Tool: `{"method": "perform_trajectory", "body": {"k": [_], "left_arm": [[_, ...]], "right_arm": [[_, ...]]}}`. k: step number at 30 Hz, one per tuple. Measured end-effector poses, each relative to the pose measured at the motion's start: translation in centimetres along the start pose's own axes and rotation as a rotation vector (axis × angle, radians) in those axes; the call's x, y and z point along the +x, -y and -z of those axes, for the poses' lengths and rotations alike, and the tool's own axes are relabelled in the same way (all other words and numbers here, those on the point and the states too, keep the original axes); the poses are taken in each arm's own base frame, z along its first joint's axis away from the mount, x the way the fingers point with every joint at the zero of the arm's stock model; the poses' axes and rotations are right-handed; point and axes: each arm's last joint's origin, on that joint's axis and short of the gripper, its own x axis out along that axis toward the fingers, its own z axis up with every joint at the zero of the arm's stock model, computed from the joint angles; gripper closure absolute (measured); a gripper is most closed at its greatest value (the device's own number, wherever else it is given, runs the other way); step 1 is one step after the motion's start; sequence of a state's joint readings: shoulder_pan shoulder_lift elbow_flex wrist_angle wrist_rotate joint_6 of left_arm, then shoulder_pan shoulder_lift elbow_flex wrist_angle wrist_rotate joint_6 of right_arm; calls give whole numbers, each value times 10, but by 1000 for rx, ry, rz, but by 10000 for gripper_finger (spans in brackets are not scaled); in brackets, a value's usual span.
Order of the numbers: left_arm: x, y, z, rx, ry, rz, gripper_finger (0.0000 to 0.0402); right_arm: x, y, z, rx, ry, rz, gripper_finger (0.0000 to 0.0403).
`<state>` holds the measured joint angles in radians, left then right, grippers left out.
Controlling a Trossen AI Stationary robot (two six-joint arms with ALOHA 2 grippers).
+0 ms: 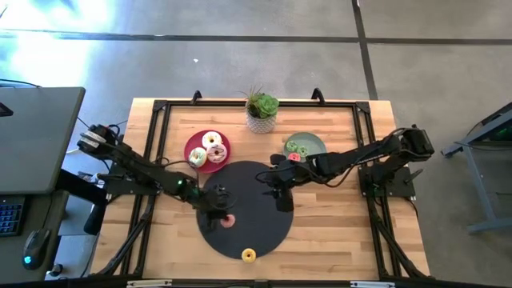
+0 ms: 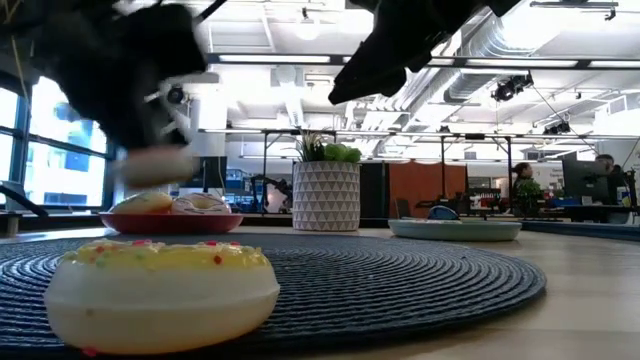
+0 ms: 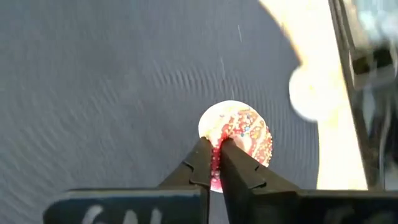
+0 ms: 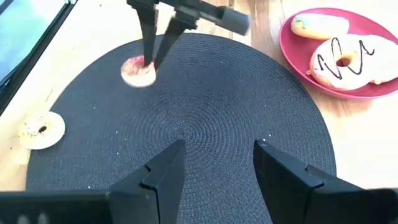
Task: Pick & Place donuts
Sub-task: Put the small red donut on the gray plate
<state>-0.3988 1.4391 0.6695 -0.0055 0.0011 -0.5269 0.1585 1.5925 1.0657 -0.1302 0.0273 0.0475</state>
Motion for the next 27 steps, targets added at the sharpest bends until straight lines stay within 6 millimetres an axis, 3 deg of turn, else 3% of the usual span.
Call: {"method": "perform_trajectory", "body": {"k": [4, 11, 14, 17, 21, 27], "left_arm": [[-12, -9, -48, -31, 91, -71, 383], [3, -67, -108, -110, 141, -135, 396], [20, -86, -122, -107, 100, -121, 394], [31, -98, -137, -126, 81, -41, 393], [37, -101, -158, -142, 75, 98, 393], [32, -94, -181, -110, 125, 178, 393]], "right_arm": [[-8, -5, -1, 38, -10, -2, 224], [-59, -11, 22, 160, -284, 181, 224], [-64, -23, 19, 34, -228, 265, 224], [-63, -38, 21, -201, -241, 273, 224], [-55, -53, 28, -465, -295, 274, 224], [-42, -66, 34, -645, -316, 368, 224]]}}
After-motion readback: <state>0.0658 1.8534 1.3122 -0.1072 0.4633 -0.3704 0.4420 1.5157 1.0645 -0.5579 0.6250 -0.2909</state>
